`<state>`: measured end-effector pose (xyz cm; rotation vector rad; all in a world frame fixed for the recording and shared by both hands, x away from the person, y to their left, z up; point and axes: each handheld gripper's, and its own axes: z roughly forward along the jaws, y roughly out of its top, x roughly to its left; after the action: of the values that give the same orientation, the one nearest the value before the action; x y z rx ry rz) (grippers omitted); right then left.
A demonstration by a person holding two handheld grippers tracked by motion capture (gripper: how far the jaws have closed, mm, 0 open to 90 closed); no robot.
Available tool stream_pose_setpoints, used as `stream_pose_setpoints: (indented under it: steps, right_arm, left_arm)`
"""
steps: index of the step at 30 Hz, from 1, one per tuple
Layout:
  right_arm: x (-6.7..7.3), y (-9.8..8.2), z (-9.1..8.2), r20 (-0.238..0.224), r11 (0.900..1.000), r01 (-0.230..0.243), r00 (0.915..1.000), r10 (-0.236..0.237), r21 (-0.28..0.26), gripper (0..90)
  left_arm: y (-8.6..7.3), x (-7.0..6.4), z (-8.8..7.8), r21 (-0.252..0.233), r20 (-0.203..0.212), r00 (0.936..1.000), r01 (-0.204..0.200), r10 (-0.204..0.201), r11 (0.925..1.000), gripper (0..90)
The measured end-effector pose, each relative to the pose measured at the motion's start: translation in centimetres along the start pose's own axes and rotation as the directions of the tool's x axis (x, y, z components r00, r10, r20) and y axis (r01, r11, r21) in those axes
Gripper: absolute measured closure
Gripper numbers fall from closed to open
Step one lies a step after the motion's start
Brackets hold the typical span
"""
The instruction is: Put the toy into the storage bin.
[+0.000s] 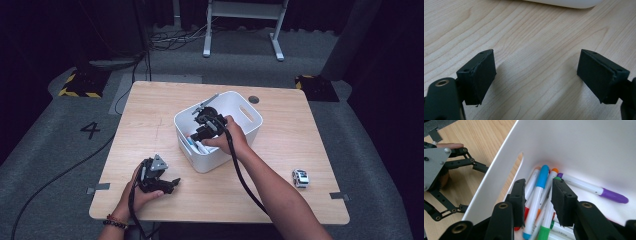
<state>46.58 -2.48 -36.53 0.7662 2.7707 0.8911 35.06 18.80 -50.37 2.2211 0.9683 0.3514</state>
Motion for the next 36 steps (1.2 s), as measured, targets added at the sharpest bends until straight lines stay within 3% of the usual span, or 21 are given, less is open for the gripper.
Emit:
stream_pose_setpoints:
  steps: [5, 18, 27, 31, 34, 36]
  right_arm:
    - [-0.2, -0.3, -1.1, 0.016, 0.999, 0.014, 0.9998, -0.014, -0.045, 63.1]
    - [-0.6, -3.0, -6.7, 0.062, 0.988, 0.043, 0.9975, -0.034, -0.151, 55.9]
    - [-1.8, -6.5, -10.3, 0.116, 0.978, 0.03, 0.9933, -0.006, -0.209, 42.0]
    - [-2.2, -8.7, -11.8, 0.174, 0.978, 0.034, 0.9847, 0.003, -0.207, 32.2]
    - [-2.5, -9.9, -12.6, 0.185, 0.973, 0.029, 0.9827, 0.014, -0.228, 28.8]
    - [-2.7, -11.7, -13.6, 0.22, 0.973, 0.029, 0.9752, 0.023, -0.229, 26.1]
  left_arm:
    - [0.0, 0.0, 0.0, 0.0, 0.0, 1.0, 0.0, 0.0, 1.0, 15.5]
    - [0.0, 0.0, 0.0, -0.001, 0.0, 1.0, 0.002, -0.002, 1.0, 15.5]
    - [0.0, 0.0, 0.0, -0.001, 0.0, 1.0, 0.002, -0.002, 1.0, 15.4]
    - [0.0, 0.0, 0.0, -0.001, 0.0, 1.0, 0.001, -0.001, 1.0, 15.4]
    - [0.0, 0.0, 0.0, -0.002, 0.001, 1.0, 0.003, -0.003, 1.0, 15.4]
    - [0.0, 0.0, 0.0, 0.0, 0.001, 1.0, 0.002, -0.002, 1.0, 15.4]
